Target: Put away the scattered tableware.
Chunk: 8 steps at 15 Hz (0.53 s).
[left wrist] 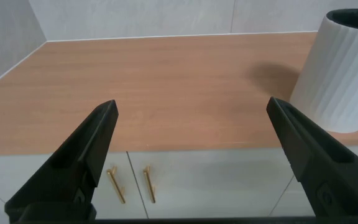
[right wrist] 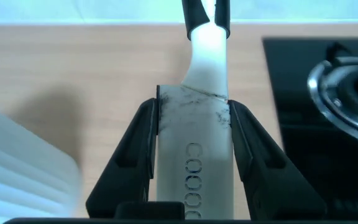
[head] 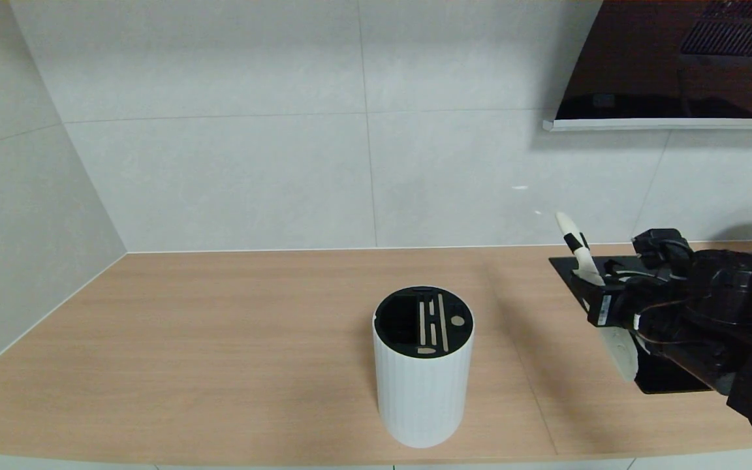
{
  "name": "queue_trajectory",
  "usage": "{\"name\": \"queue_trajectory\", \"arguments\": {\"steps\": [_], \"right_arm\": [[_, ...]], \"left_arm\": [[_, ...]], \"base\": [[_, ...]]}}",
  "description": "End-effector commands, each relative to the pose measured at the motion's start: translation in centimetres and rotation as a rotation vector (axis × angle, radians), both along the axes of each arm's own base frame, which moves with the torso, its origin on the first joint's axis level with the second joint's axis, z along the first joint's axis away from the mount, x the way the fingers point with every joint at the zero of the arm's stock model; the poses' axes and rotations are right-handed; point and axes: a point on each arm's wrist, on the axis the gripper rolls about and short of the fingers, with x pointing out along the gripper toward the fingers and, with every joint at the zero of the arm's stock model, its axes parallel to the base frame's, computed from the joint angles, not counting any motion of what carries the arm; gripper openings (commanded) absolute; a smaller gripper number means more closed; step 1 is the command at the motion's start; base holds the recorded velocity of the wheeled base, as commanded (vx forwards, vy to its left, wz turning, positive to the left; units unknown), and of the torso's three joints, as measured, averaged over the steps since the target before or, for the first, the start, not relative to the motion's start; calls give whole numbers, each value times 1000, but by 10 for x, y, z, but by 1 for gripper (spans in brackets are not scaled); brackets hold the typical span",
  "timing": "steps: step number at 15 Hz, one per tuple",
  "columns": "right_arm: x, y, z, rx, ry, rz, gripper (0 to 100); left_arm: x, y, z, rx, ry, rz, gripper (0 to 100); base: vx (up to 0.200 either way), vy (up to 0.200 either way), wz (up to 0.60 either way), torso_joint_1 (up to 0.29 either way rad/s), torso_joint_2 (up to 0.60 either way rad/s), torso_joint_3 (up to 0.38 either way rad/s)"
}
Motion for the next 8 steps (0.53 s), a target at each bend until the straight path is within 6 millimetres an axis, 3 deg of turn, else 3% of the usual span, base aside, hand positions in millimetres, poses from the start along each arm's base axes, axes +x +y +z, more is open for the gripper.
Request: {"name": "queue_trajectory", "arguments": {"steps": [1,3,5,6,8], "right_arm": [[1,3,19,21,-70,11,0],[16,7,40,33,-112,12,0],[27,23,66,49,-153,50,0],[26,31,78,59,-178,73,0],[12,55,100,81,-209,154,0]], "left_arm": [[-1,0,3,1,-11,-16,100],[-9,-3,35,2,-61,-135,100],[-2,-4,89,-4,12,-194,100],[18,-4,117,-14,83,-201,100],[71,-5,148,-38,219,-200,100]], "base": [[0,0,0,0,0,0],[0,0,0,0,0,0],[0,0,0,0,0,0],[0,0,0,0,0,0],[0,0,0,0,0,0]]}}
